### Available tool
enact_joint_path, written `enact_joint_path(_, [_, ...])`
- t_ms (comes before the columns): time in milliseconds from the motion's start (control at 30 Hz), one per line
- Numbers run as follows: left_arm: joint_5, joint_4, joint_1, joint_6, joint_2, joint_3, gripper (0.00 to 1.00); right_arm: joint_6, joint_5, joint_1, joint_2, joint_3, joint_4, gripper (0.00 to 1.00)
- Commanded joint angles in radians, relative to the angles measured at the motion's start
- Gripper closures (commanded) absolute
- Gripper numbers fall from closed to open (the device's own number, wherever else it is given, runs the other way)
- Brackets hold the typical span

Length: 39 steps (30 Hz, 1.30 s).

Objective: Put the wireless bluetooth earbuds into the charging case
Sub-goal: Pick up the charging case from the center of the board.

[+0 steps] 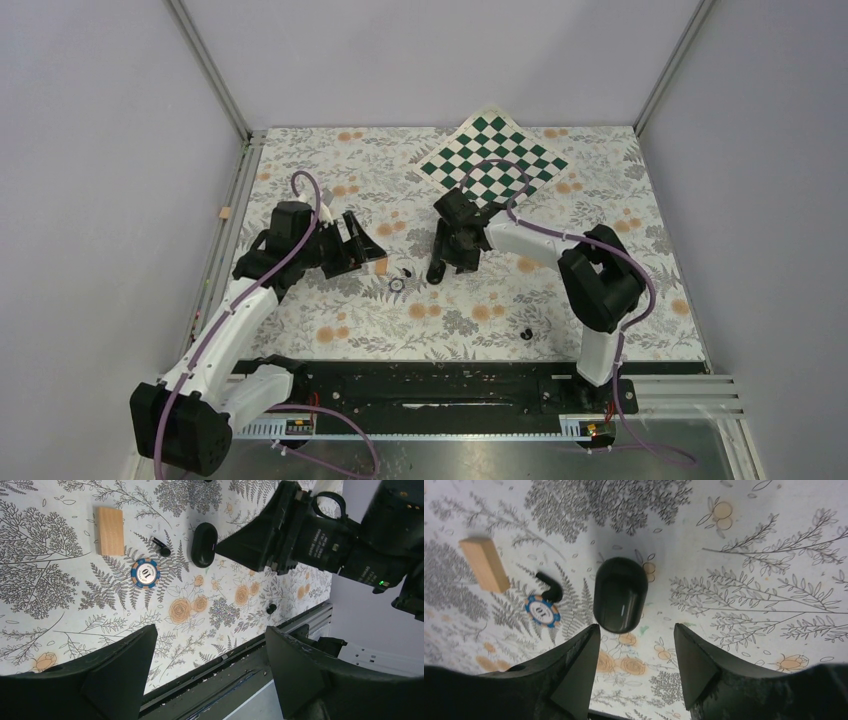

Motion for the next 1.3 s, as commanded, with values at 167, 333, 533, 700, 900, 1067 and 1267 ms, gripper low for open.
enact_joint_path(167, [0.035, 0.023, 0.007, 0.007, -0.039, -0.024, 0.19, 0.089, 0.117, 0.035, 0.099, 0.118, -0.062, 0.40])
enact_joint_path(333, [0.039, 0.025, 0.007, 0.006, -0.043, -0.029, 0.19, 0.102, 0.104, 0.049, 0.134, 0.139, -0.058, 0.41])
enact_joint_path(533, [0.042, 0.025, 0.006, 0.009, -0.047, -0.033, 0.19, 0.105, 0.108, 0.064, 0.179, 0.168, -0.076, 0.50])
enact_joint_path(700, [0.070, 0.023, 0.007, 0.033, -0.029, -0.045, 0.18, 0.083, 0.112, 0.065, 0.147, 0.141, -0.071, 0.70])
enact_joint_path(900, [0.178, 0.097, 0.001, 0.037, 0.039, -0.100, 0.16, 0.031, 0.083, 0.061, 0.016, 0.046, -0.024, 0.75])
enact_joint_path(1067, [0.154, 0.206, -0.113, 0.029, 0.084, -0.148, 0.16, 0.074, 0.004, 0.049, -0.089, -0.076, 0.026, 0.75])
enact_joint_path(1267, [0.155, 0.479, -0.249, -0.092, 0.130, -0.221, 0.18, 0.349, -0.148, 0.026, -0.239, -0.326, 0.317, 0.75])
